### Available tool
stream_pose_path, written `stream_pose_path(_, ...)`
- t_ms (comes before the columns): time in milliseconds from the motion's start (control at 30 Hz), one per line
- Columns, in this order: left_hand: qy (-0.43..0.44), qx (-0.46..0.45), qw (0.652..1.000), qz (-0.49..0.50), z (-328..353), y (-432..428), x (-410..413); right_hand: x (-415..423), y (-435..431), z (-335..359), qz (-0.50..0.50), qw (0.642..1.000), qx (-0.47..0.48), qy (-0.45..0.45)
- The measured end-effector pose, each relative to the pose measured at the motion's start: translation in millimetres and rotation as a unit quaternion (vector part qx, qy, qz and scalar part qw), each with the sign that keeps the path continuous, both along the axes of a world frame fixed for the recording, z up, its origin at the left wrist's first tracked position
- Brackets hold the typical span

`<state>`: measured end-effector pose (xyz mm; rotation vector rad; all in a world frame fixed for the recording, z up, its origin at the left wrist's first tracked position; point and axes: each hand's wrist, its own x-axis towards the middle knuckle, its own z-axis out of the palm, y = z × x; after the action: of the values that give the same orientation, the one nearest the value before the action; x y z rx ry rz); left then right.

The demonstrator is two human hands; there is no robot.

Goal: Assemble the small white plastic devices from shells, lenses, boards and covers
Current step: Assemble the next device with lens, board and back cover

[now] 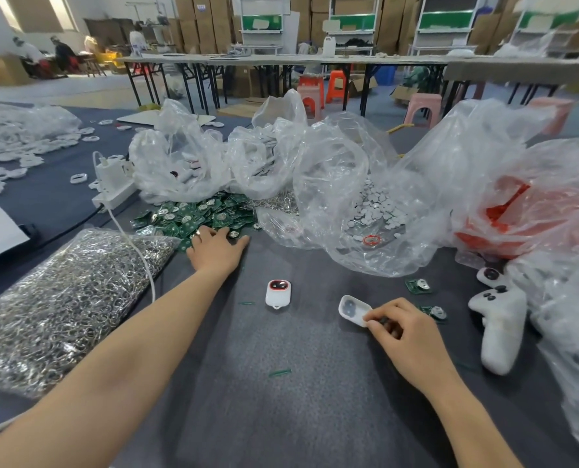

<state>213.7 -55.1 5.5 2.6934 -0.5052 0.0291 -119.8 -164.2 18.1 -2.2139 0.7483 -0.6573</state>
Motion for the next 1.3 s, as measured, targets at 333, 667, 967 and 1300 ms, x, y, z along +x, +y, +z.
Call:
stream_pose_path(333,-0.084,-0.184,0.979,-0.001,1,11,-22,0,0,2,0.019,1.0,0.004,-0.009)
stream_pose_path(667,-0.127,-0.371,0.918,-0.056,3,10,-112,-1,0,-1,-0.016,1.0,-0.021,-0.015)
stream_pose_path(967,-0.039,-0.151,0.987,-0.047,-8,15,-77,0,-2,-1,-0.018,1.0,0.002,-0.018)
stream_pose_path(1300,-0.026,-0.355,0.924,-0.136,10,21,-101,2,-1,-1,-0.035,0.998,0.006,-0.042)
